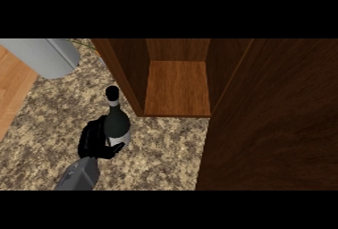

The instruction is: Pick up the wine, place it into the cabinet and close the cabinet

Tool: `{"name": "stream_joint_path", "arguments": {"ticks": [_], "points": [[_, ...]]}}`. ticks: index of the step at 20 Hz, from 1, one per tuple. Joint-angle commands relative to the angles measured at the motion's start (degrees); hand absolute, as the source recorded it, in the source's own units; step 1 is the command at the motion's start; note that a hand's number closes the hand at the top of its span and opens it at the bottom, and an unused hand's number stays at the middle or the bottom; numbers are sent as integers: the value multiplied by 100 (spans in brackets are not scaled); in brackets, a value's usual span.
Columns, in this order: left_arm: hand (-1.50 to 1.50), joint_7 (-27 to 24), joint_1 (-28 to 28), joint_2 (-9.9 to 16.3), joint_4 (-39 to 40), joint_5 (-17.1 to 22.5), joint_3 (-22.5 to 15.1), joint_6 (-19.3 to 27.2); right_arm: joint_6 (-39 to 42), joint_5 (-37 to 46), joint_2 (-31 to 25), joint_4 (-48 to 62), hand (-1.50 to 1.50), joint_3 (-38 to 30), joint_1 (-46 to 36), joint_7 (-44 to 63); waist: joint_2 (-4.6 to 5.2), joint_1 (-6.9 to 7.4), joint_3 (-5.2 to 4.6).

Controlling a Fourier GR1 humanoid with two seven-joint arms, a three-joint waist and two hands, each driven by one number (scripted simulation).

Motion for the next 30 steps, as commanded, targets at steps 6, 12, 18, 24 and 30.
{"name": "stream_joint_path", "arguments": {"ticks": [6, 12, 18, 24, 30], "points": [[150, 1063, 1391, -318, -2682, 742, -1450, 428, 98, -61, 186, 225, -150, 111, 127, -379, 3, 4, 4], [150, 1467, 1785, -322, -4002, 1450, -3018, 2129, 103, -683, -68, -380, -150, -422, -62, 235, 17, -70, -3], [150, 1355, 1561, -323, -3931, 1935, -3571, 3005, 100, -40, 178, -173, -150, 209, 230, -105, 35, -96, -5], [150, 977, 1076, -323, -3160, 2477, -3758, 3160, 256, -808, -155, -158, -150, -579, -89, 216, 42, -114, -6], [150, 599, 917, -323, -2611, 2820, -4006, 3329, 281, -827, -60, -17, -150, -563, 50, -44, 43, -118, -5]]}}
